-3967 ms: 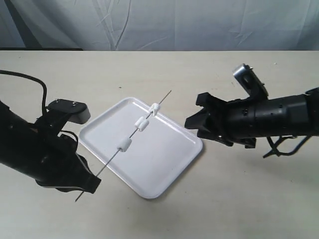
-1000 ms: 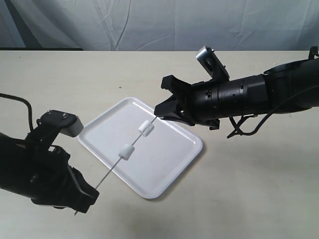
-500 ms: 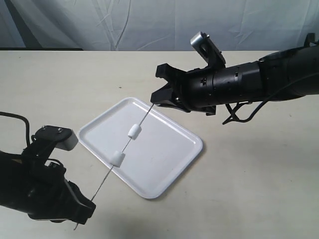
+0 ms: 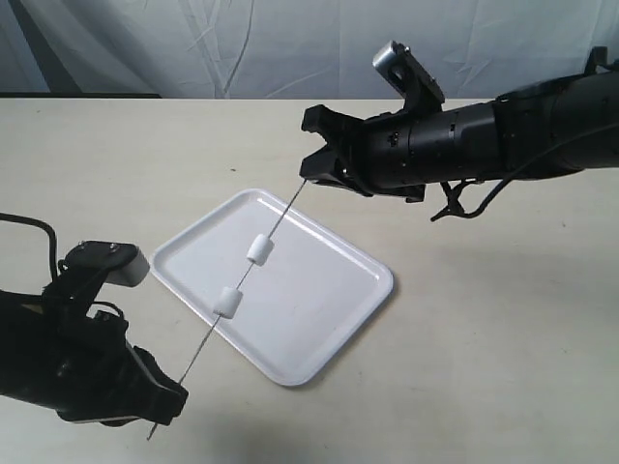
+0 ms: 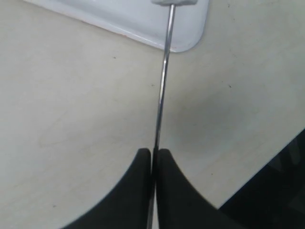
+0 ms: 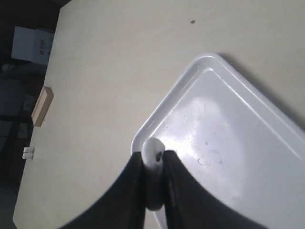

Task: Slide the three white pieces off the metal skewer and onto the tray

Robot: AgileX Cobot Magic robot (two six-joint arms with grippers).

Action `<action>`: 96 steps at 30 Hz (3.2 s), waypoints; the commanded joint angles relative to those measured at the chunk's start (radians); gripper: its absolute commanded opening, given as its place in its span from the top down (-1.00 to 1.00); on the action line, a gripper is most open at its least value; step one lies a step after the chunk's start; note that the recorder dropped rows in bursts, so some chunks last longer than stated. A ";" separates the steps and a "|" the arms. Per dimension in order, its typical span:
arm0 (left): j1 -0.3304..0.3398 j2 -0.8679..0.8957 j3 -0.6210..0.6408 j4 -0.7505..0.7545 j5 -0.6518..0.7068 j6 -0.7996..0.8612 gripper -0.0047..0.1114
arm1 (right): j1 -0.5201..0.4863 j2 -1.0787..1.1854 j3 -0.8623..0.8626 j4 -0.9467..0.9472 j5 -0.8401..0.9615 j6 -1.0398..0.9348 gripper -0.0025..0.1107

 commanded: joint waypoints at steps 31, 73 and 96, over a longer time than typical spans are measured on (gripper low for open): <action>-0.003 0.011 -0.078 0.203 0.011 -0.221 0.92 | 0.058 0.196 -0.037 -0.270 0.250 0.099 0.34; -0.003 0.005 -0.078 0.020 -0.016 -0.125 0.92 | 0.062 0.194 -0.037 0.032 0.319 -0.063 0.28; -0.003 0.005 -0.015 0.035 0.032 -0.112 0.92 | 0.049 0.192 -0.067 0.037 0.259 -0.052 0.79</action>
